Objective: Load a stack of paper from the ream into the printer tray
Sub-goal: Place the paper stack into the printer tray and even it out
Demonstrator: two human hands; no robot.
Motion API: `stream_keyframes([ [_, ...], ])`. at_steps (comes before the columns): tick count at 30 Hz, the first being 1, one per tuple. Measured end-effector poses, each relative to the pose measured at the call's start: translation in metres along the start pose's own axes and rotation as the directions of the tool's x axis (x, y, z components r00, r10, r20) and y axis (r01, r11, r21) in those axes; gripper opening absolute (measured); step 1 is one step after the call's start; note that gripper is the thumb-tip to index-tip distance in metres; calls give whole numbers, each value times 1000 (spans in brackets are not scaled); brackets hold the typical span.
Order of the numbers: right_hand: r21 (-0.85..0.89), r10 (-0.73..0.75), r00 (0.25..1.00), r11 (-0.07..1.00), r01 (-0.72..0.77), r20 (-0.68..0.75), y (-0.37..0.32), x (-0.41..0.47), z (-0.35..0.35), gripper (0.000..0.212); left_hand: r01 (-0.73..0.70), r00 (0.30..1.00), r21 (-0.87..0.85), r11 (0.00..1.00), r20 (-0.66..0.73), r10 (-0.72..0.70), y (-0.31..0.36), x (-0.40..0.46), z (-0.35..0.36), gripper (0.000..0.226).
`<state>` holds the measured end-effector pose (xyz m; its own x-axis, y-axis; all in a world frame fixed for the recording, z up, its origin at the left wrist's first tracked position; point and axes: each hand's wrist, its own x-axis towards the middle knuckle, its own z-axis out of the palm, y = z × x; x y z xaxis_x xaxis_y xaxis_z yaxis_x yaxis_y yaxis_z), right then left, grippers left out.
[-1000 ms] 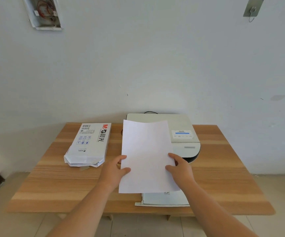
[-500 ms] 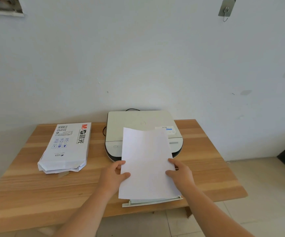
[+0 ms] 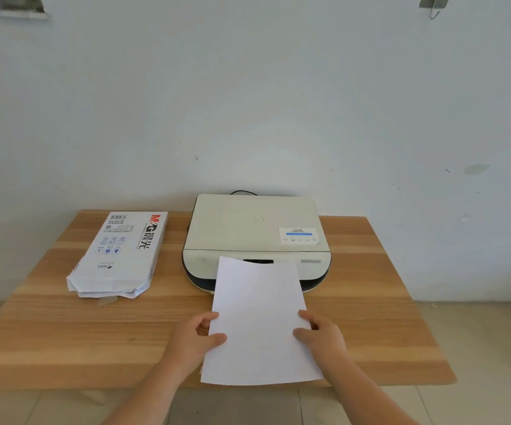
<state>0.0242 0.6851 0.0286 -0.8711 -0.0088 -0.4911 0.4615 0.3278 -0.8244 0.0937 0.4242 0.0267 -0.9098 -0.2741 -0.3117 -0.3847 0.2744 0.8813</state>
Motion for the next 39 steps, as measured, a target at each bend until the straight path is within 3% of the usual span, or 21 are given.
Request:
stream_keyframes([
  [13,-58,76,995,996,-72,62,69,7,-6,43,212,977,-27,977,-15,-213,-48,-24,36,42],
  [28,45,302,950,951,-306,78,99,14,-9,39,374,912,16,927,173,-371,-82,-7,45,41],
  [39,-15,319,945,948,-319,69,96,27,-2,42,388,915,-20,922,130,-382,-81,9,48,24],
])
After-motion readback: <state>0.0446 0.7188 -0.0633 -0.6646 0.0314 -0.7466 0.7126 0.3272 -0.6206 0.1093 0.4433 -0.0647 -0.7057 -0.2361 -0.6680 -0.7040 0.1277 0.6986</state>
